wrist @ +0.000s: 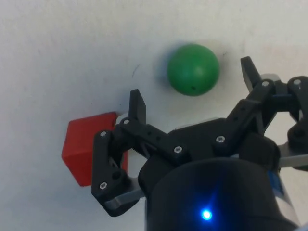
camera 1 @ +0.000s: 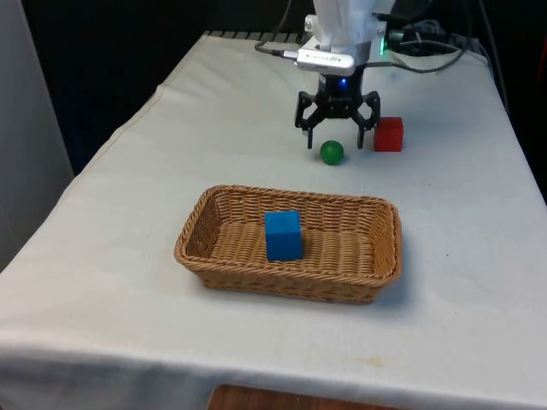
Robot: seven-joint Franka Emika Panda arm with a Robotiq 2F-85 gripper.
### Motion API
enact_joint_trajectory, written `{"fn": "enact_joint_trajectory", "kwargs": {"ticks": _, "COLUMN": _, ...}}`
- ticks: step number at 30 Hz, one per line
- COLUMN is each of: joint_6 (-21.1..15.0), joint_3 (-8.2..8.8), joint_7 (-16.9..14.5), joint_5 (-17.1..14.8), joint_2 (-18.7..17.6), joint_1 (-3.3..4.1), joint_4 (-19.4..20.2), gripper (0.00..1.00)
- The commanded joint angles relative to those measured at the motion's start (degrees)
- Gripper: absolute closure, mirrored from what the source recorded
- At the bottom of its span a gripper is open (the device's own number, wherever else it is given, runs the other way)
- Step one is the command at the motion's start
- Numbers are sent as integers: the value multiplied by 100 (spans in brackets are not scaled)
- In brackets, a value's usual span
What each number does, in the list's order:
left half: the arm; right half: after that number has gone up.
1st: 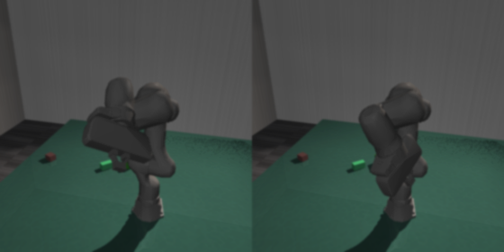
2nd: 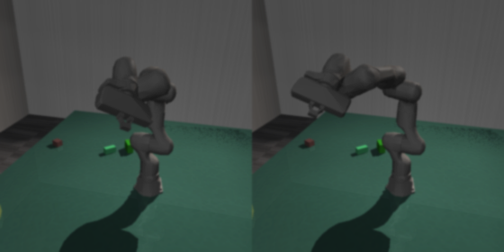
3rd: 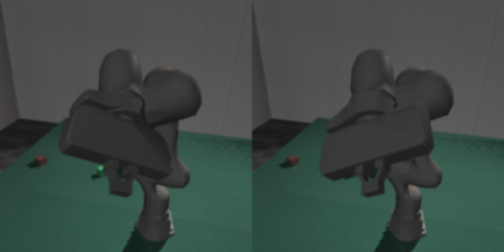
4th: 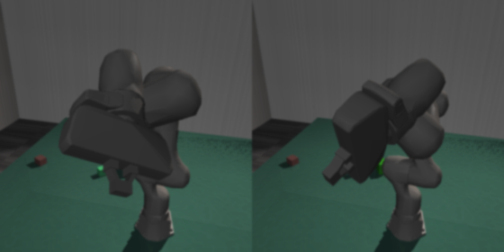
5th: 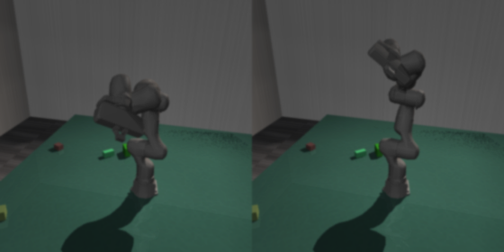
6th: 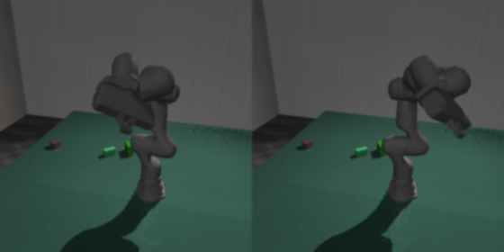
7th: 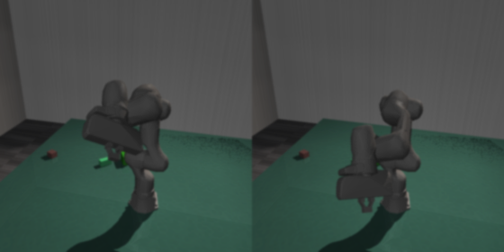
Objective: Place all non-red objects into the basket.
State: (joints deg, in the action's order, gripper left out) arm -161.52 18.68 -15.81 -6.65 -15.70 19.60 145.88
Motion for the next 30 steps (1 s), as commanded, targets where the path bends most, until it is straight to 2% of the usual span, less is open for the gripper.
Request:
{"fn": "enact_joint_trajectory", "kwargs": {"ticks": 1, "joint_6": -109, "joint_3": -63, "joint_7": -17, "joint_5": -80, "joint_2": -74, "joint_1": -17, "joint_4": -17, "gripper": 0}}
{"fn": "enact_joint_trajectory", "kwargs": {"ticks": 5, "joint_6": -252, "joint_3": -92, "joint_7": 6, "joint_5": -92, "joint_2": -206, "joint_1": -34, "joint_4": -29, "gripper": 0}}
{"fn": "enact_joint_trajectory", "kwargs": {"ticks": 6, "joint_6": -212, "joint_3": -23, "joint_7": 40, "joint_5": 0, "joint_2": -229, "joint_1": 0, "joint_4": -40, "gripper": 0}}
{"fn": "enact_joint_trajectory", "kwargs": {"ticks": 7, "joint_6": -269, "joint_3": -29, "joint_7": 52, "joint_5": 0, "joint_2": -269, "joint_1": 0, "joint_4": -40, "gripper": 0}}
{"fn": "enact_joint_trajectory", "kwargs": {"ticks": 8, "joint_6": -361, "joint_3": -103, "joint_7": 29, "joint_5": -80, "joint_2": -286, "joint_1": -40, "joint_4": -34, "gripper": 0}}
{"fn": "enact_joint_trajectory", "kwargs": {"ticks": 13, "joint_6": -430, "joint_3": -80, "joint_7": 46, "joint_5": -52, "joint_2": -332, "joint_1": -29, "joint_4": -40, "gripper": 0}}
{"fn": "enact_joint_trajectory", "kwargs": {"ticks": 14, "joint_6": -430, "joint_3": -74, "joint_7": 46, "joint_5": -46, "joint_2": -332, "joint_1": -23, "joint_4": -40, "gripper": 7}}
{"fn": "enact_joint_trajectory", "kwargs": {"ticks": 15, "joint_6": -390, "joint_3": -34, "joint_7": 69, "joint_5": 0, "joint_2": -338, "joint_1": 0, "joint_4": -46, "gripper": 21}}
{"fn": "enact_joint_trajectory", "kwargs": {"ticks": 16, "joint_6": -430, "joint_3": -74, "joint_7": 46, "joint_5": -46, "joint_2": -332, "joint_1": -23, "joint_4": -40, "gripper": 21}}
{"fn": "enact_joint_trajectory", "kwargs": {"ticks": 19, "joint_6": -435, "joint_3": -63, "joint_7": 46, "joint_5": -40, "joint_2": -338, "joint_1": -23, "joint_4": -40, "gripper": 55}}
{"fn": "enact_joint_trajectory", "kwargs": {"ticks": 20, "joint_6": -435, "joint_3": -63, "joint_7": 52, "joint_5": -34, "joint_2": -338, "joint_1": -17, "joint_4": -40, "gripper": 77}}
{"fn": "enact_joint_trajectory", "kwargs": {"ticks": 22, "joint_6": -441, "joint_3": -63, "joint_7": 46, "joint_5": -34, "joint_2": -338, "joint_1": -17, "joint_4": -40, "gripper": 98}}
{"fn": "enact_joint_trajectory", "kwargs": {"ticks": 25, "joint_6": -390, "joint_3": -29, "joint_7": 69, "joint_5": 0, "joint_2": -332, "joint_1": 0, "joint_4": -46, "gripper": 100}}
{"fn": "enact_joint_trajectory", "kwargs": {"ticks": 30, "joint_6": -441, "joint_3": -57, "joint_7": 52, "joint_5": -29, "joint_2": -338, "joint_1": -17, "joint_4": -40, "gripper": 100}}
